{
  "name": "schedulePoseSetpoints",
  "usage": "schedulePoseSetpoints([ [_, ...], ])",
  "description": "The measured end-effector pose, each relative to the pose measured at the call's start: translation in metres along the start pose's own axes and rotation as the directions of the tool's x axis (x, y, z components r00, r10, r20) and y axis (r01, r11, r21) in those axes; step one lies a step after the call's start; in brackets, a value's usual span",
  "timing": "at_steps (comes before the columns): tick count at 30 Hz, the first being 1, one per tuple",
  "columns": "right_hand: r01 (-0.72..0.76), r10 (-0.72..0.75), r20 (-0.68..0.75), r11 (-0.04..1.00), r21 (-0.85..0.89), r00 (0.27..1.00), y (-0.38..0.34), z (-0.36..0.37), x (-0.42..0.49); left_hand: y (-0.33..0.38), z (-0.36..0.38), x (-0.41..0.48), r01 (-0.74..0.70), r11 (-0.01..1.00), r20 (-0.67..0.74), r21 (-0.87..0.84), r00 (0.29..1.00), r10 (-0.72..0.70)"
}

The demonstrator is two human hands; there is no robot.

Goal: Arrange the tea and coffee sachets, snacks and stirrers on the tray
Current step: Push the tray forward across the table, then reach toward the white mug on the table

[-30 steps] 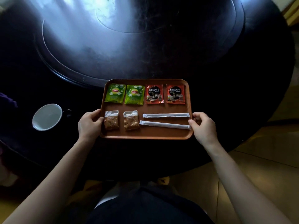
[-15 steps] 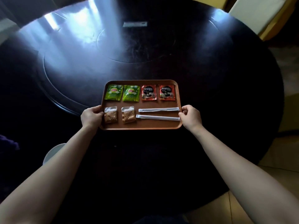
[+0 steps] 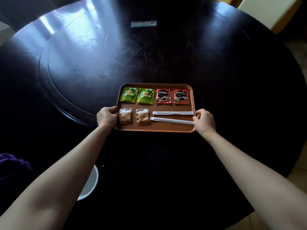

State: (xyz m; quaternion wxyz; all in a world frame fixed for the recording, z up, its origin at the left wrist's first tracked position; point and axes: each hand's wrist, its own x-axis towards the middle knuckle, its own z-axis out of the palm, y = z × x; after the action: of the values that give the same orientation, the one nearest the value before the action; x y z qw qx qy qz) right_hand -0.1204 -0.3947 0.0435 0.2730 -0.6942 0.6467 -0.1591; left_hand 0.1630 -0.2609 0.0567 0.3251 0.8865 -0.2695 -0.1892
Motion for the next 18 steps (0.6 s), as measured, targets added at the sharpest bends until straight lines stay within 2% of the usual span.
schedulePoseSetpoints([
  [5,-0.008,0.007,-0.05,1.0,-0.026,0.999,-0.003,0.003,-0.005,-0.012,-0.004,0.01,-0.113,0.992,0.048,0.065,0.993,0.11],
  [8,0.018,-0.022,-0.099,0.999,-0.044,0.995,-0.009,0.001,-0.015,-0.019,-0.016,0.005,-0.147,0.989,0.093,0.021,0.985,0.145],
  [10,0.158,-0.178,-0.177,0.98,-0.12,0.968,-0.019,0.002,-0.031,-0.033,-0.029,0.002,-0.147,0.989,0.133,-0.01,0.98,0.147],
  [12,0.369,-0.381,-0.167,0.924,-0.097,0.91,-0.036,0.01,-0.056,-0.055,-0.047,-0.004,-0.178,0.983,0.181,-0.037,0.966,0.182],
  [14,0.547,-0.547,-0.005,0.837,0.028,0.837,-0.051,0.028,-0.087,-0.084,-0.066,-0.015,-0.235,0.972,0.149,-0.027,0.96,0.237],
  [15,0.585,-0.594,0.126,0.804,0.105,0.794,-0.058,0.039,-0.104,-0.101,-0.074,-0.022,-0.274,0.962,0.109,0.004,0.956,0.272],
  [16,0.591,-0.615,0.277,0.788,0.172,0.739,-0.065,0.051,-0.12,-0.12,-0.082,-0.027,-0.307,0.95,0.075,0.054,0.95,0.302],
  [18,0.589,-0.594,0.561,0.778,0.218,0.577,-0.082,0.076,-0.149,-0.156,-0.094,-0.032,-0.34,0.921,0.059,0.19,0.94,0.336],
])
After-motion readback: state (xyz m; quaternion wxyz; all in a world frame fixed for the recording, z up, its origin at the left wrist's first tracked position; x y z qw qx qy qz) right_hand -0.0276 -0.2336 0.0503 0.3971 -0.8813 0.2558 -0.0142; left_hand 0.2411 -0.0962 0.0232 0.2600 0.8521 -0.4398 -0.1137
